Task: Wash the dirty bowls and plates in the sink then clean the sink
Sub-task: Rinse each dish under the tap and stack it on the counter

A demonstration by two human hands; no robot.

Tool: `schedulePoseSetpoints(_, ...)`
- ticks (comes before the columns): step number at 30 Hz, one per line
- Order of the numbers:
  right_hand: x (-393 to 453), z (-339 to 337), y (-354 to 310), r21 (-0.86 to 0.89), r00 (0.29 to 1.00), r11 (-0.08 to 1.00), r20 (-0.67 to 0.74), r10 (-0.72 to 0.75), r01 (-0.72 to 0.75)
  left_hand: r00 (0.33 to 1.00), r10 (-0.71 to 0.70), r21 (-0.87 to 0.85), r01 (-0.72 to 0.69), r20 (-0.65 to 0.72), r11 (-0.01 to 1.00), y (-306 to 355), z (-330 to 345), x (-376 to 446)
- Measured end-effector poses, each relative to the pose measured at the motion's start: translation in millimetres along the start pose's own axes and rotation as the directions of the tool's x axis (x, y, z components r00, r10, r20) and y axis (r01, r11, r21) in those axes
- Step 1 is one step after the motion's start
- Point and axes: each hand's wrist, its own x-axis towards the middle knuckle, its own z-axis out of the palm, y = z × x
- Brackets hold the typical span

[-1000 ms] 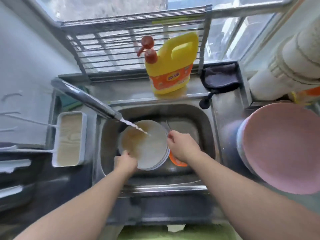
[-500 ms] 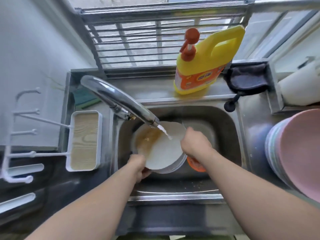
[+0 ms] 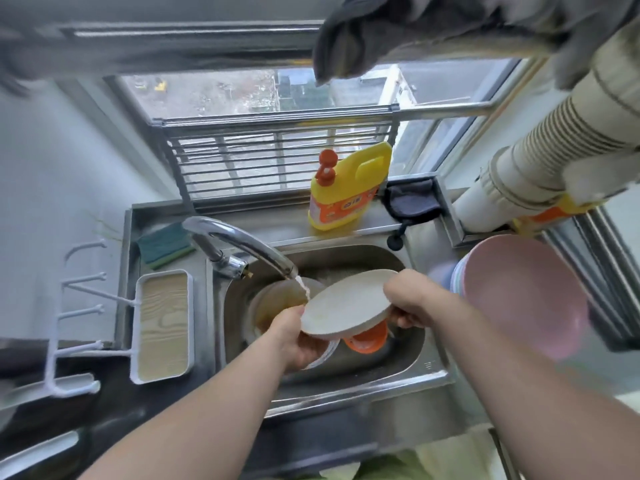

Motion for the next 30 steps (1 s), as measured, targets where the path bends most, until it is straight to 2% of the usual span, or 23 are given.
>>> schedulePoseSetpoints(4,-10.9,30.8,40.9,0.097,0.978,0.988,0.181,0.105,-0.124,0.991,0.124,0.214,-0.112,-0.045,0.970,17.5,-15.0,-16.8)
schedulePoseSetpoints(6,-5.9,63.0,49.9,0.234,0.966,0.954,0.221,0.134,-0.186,0.962,0.267,0.373,-0.231,-0.048,0.899,29.4,-21.3,-27.4)
schedulePoseSetpoints(7,-3.1,80.1,50.3,0.331,0.967,0.922,0.219,0.130,-0.199,0.926,0.376,0.469,-0.326,-0.015,0.821,35.2,-25.7,-30.2)
schedulePoseSetpoints(9,1.5,113.5,42.2,0.567,0.969,0.793,0.221,0.113,-0.222,0.827,0.551,0.594,-0.498,0.108,0.631,46.1,-37.5,-35.6)
schedulePoseSetpoints(11,4.4,137.4,22.7,0.784,0.960,0.559,0.266,0.090,-0.270,0.754,0.637,0.644,-0.569,0.161,0.511,53.7,-49.4,-46.4)
schedulePoseSetpoints(13,5.6,150.5,1.8,0.868,0.949,0.399,0.314,0.019,-0.295,0.724,0.674,0.611,-0.602,0.146,0.514,56.4,-61.3,-55.5)
schedulePoseSetpoints(16,8.8,150.2,-20.1,0.916,0.967,0.339,0.249,-0.056,-0.216,0.741,0.669,0.508,-0.598,0.056,0.620,51.4,-70.7,-64.7)
schedulePoseSetpoints(17,9.9,147.1,-23.8,0.916,0.980,0.371,0.189,-0.067,-0.151,0.749,0.662,0.474,-0.588,0.013,0.656,49.7,-74.3,-59.4)
schedulePoseSetpoints(18,12.5,143.1,-25.2,0.899,0.991,0.432,0.113,-0.076,-0.069,0.761,0.648,0.432,-0.574,-0.033,0.696,48.2,-77.1,-53.2)
schedulePoseSetpoints(20,19.5,129.7,-21.1,0.765,0.990,0.628,-0.097,-0.105,0.142,0.807,0.579,0.322,-0.522,-0.112,0.790,43.2,-78.2,-39.6)
schedulePoseSetpoints(22,18.4,108.7,-14.1,0.510,0.943,0.804,-0.280,-0.180,0.305,0.883,0.450,0.160,-0.429,-0.135,0.889,33.5,-72.6,-29.8)
schedulePoseSetpoints(23,12.9,96.7,-12.8,0.391,0.915,0.851,-0.337,-0.223,0.351,0.922,0.374,0.071,-0.368,-0.104,0.927,27.3,-68.6,-26.8)
schedulePoseSetpoints(26,0.9,63.8,-9.9,0.075,0.814,0.885,-0.433,-0.387,0.460,0.977,0.213,-0.133,-0.210,0.007,0.969,7.8,-52.5,-2.5)
schedulePoseSetpoints(28,-3.1,47.5,-7.7,-0.147,0.719,0.848,-0.469,-0.513,0.509,0.989,0.147,-0.185,-0.143,0.009,0.972,-4.6,-39.6,12.3)
schedulePoseSetpoints(30,-8.4,33.6,-7.1,-0.283,0.644,0.809,-0.495,-0.583,0.515,0.995,0.098,-0.221,-0.093,0.009,0.971,-15.3,-25.0,20.7)
